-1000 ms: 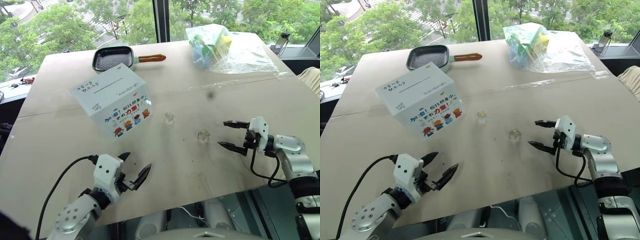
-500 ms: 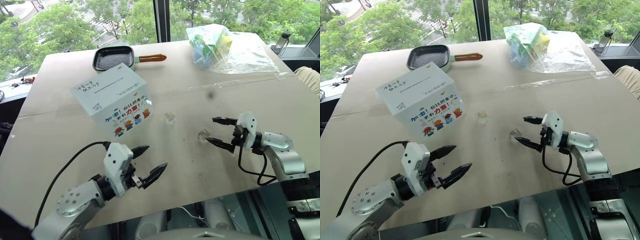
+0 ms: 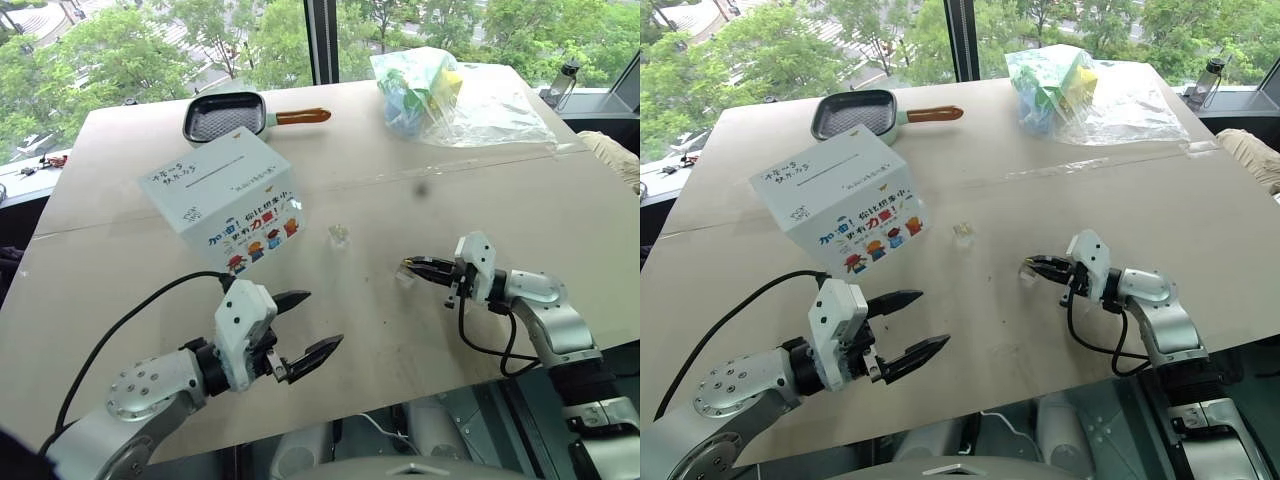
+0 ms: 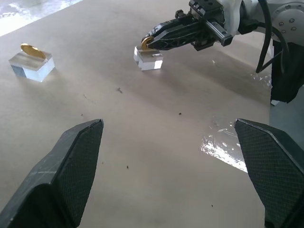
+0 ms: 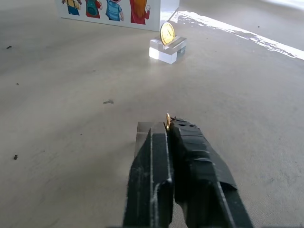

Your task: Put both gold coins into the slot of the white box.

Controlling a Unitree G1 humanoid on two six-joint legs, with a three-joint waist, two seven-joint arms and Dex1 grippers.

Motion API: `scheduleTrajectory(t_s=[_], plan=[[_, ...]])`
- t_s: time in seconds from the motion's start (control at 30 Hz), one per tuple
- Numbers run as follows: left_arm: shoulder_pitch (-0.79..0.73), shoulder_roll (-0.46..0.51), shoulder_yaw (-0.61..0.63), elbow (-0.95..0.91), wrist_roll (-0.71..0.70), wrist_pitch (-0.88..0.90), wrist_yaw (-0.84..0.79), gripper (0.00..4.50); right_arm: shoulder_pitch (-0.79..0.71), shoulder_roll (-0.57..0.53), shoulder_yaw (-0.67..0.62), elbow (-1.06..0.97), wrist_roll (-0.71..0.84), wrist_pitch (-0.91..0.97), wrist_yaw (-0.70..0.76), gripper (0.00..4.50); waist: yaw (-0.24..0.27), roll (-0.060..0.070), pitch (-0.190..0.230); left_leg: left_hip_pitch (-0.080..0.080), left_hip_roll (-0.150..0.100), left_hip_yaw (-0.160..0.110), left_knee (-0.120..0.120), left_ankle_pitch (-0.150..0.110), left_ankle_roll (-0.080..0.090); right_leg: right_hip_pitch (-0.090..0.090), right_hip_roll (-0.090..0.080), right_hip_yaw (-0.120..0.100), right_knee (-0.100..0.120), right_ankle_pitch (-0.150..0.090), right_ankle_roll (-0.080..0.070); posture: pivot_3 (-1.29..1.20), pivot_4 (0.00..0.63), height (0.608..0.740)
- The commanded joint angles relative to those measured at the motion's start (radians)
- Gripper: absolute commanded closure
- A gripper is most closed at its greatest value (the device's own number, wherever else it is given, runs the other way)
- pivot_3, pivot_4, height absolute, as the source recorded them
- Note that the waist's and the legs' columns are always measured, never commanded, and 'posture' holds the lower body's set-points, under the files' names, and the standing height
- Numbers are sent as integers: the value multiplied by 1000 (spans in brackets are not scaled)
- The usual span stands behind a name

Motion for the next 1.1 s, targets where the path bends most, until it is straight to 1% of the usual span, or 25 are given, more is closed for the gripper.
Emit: scheduleTrajectory(t_s=[0.03,0.13,0.23,0.37,0.43,0.5,0.53,0.63,0.67,0.7,0.73,0.77,0.83,1.1], plan=[[-15,-25,25,-34,-43,-15,19,0,-3,15,-45,-27,72,51,-10,4387,0,0,0,0,0,0,0,0,0,0,0,0,0,0,0,0,150,721],[-63,-67,46,-48,-128,-12,63,0,-7,33,-83,-73,181,167,-9,4387,1,0,0,0,0,0,0,0,0,0,0,0,0,0,0,0,150,721],[-139,-142,46,-54,-306,-19,143,0,-21,60,-139,-184,404,429,-47,4387,4,0,0,-1,0,-2,0,0,0,0,-1,0,0,0,0,0,150,721],[-164,-209,17,-43,-449,-25,217,0,-29,69,-173,-295,631,678,-94,4387,0,0,0,-1,0,-1,0,0,0,0,-1,0,0,0,0,0,150,721],[-169,-232,7,-31,-490,-33,239,0,-34,78,-189,-332,722,760,-127,4387,1,0,0,-1,0,-2,0,0,0,0,-1,0,0,0,0,0,150,721],[-183,-288,-20,-9,-535,-57,278,0,-44,106,-204,-374,858,844,-181,4387,2,0,0,-1,0,-1,0,0,0,0,-1,0,-1,0,0,0,150,721],[-194,-314,-38,0,-530,-62,302,0,-47,121,-207,-394,919,875,-204,4387,3,0,0,-1,0,-1,0,0,0,0,0,0,-1,0,0,0,150,721],[-212,-350,-79,19,-548,-61,321,0,-52,144,-205,-440,1023,919,-259,4387,3,0,0,-1,0,-1,0,0,0,0,0,0,-1,0,0,0,150,721],[-215,-360,-87,21,-560,-66,321,252,-53,147,-203,-451,1044,927,-273,4466,3,0,0,-1,0,-1,0,0,0,0,0,0,-1,0,0,0,150,721],[-219,-368,-96,23,-567,-71,322,408,-53,148,-200,-460,1062,933,-286,4500,2,0,0,-1,0,-1,0,0,0,0,0,0,-1,0,0,0,150,721],[-223,-379,-107,24,-572,-76,322,703,-55,150,-197,-470,1079,936,-298,4500,2,0,0,-1,0,-1,0,0,0,0,1,0,-1,0,0,0,150,721],[-227,-388,-119,26,-575,-77,326,1075,-58,151,-193,-479,1096,938,-309,4500,3,0,0,-1,0,-1,0,0,1,0,1,0,-1,0,0,0,150,721],[-235,-399,-142,32,-568,-76,335,2069,-66,153,-186,-493,1127,941,-330,4500,2,0,0,-1,0,-1,0,0,1,0,1,-1,-1,0,0,0,150,721],[-251,-391,-150,60,-593,-84,325,2069,-77,141,-160,-514,1135,935,-338,4500,1,0,0,-1,0,0,0,0,1,0,3,-1,-1,0,0,0,150,721]])
